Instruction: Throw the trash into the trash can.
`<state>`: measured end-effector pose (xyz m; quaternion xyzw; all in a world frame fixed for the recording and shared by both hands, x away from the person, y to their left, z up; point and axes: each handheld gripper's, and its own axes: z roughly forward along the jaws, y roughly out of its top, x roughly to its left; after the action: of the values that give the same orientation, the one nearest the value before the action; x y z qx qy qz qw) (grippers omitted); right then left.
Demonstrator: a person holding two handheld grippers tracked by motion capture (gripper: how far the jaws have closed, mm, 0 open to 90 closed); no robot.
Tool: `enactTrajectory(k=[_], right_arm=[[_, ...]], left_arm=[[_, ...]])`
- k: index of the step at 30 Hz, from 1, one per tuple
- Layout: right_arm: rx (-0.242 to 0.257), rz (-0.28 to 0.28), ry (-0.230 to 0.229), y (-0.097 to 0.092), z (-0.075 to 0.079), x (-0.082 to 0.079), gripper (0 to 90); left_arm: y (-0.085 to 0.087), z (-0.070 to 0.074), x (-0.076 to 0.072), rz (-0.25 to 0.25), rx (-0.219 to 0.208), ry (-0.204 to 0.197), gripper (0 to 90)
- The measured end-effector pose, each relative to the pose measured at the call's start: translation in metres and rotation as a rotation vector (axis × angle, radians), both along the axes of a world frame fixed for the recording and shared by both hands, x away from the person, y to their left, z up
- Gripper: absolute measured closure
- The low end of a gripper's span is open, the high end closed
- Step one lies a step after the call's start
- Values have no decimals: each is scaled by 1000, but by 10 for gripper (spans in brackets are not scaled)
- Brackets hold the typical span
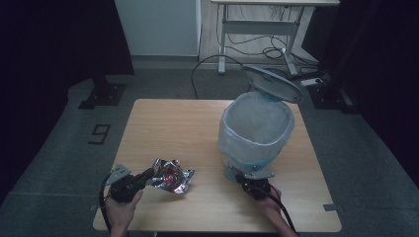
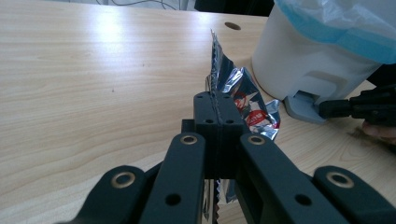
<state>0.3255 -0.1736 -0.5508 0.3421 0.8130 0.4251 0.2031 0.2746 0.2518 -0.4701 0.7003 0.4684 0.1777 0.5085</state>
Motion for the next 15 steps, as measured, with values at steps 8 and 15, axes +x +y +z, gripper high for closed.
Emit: enactTrajectory(k=[8, 15], right_arm=[[5, -1, 7, 0, 0, 0, 900], [4, 1, 6, 0, 0, 0, 900]], left_arm=[[-3, 16, 0, -24, -29, -24, 900], [-4, 37, 0, -31, -13, -55, 900]])
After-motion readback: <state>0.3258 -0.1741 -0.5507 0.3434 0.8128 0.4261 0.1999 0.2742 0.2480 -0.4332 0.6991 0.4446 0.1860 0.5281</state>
